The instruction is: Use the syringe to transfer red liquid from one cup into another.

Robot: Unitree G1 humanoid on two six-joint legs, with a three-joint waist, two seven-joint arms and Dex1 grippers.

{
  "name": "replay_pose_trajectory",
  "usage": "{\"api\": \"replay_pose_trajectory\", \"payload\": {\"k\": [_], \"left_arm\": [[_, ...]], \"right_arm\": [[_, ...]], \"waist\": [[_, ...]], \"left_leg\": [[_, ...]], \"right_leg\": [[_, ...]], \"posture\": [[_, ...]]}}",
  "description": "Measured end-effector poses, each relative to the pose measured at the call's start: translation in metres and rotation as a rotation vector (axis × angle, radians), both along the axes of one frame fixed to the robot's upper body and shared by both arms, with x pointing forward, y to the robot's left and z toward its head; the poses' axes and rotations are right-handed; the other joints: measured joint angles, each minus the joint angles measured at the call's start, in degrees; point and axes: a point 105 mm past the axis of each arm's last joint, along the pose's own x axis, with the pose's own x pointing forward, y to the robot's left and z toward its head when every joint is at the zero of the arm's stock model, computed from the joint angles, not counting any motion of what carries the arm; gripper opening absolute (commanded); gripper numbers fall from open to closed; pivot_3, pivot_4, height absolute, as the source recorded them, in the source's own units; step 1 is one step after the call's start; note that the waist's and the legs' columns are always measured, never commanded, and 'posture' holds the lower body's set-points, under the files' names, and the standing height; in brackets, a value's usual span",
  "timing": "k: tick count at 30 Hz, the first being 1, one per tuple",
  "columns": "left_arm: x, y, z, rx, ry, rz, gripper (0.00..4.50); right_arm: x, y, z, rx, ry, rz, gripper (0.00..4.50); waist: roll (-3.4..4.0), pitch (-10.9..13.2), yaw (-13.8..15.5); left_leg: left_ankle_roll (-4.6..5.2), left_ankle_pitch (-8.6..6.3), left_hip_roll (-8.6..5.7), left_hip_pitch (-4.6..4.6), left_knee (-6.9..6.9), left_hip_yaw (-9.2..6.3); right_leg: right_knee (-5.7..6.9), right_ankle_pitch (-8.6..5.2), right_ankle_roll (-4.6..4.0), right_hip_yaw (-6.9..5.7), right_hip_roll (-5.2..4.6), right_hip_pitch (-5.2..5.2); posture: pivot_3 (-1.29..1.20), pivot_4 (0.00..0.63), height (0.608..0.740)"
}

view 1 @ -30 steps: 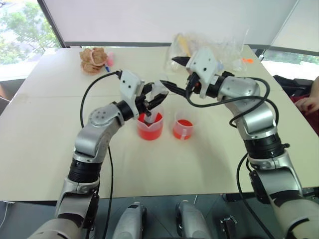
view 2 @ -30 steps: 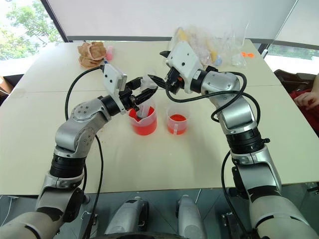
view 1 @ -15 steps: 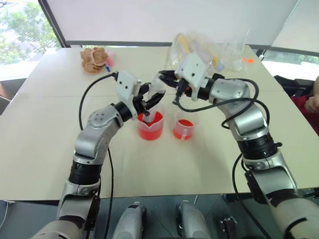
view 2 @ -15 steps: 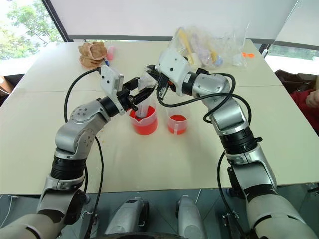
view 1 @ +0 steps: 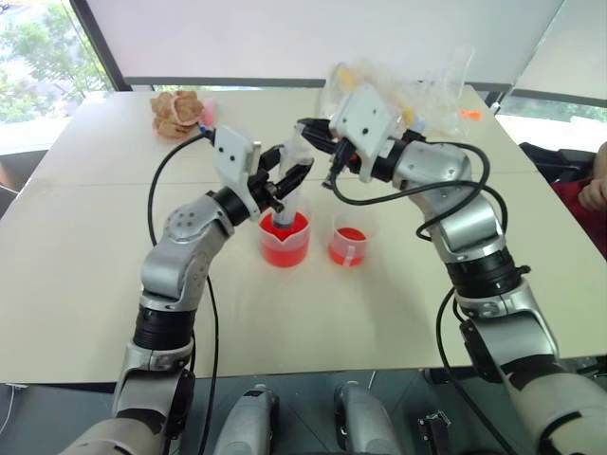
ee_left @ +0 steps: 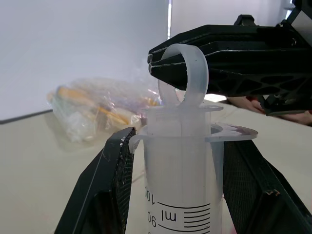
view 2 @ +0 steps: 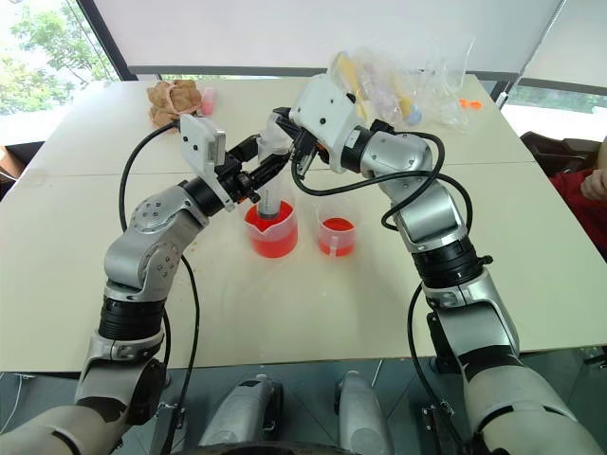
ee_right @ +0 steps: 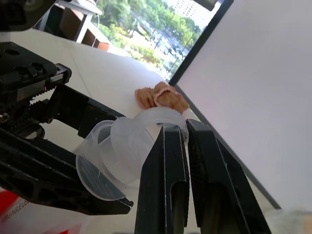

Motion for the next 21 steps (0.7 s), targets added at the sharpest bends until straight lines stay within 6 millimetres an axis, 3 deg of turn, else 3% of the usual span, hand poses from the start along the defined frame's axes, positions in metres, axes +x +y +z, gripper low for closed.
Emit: {"api": "replay_pose_trajectory", "payload": {"k": [21], "left_arm": [[-0.001,0.001,-0.011,0.0,0.017,0.005,2.05]], "right_arm": [[0.002,0.0,0.005,0.02,-0.029,-0.007,0.05]], "waist": [[0.0,0.0,0.02]], "left_leg": [[0.01,0.0,0.0,-0.01,-0.01,-0.01]], "right_leg": [[-0.01,0.0,0.0,0.0,0.0,0.0]], "posture": [[0.0,0.15,0.74]]}}
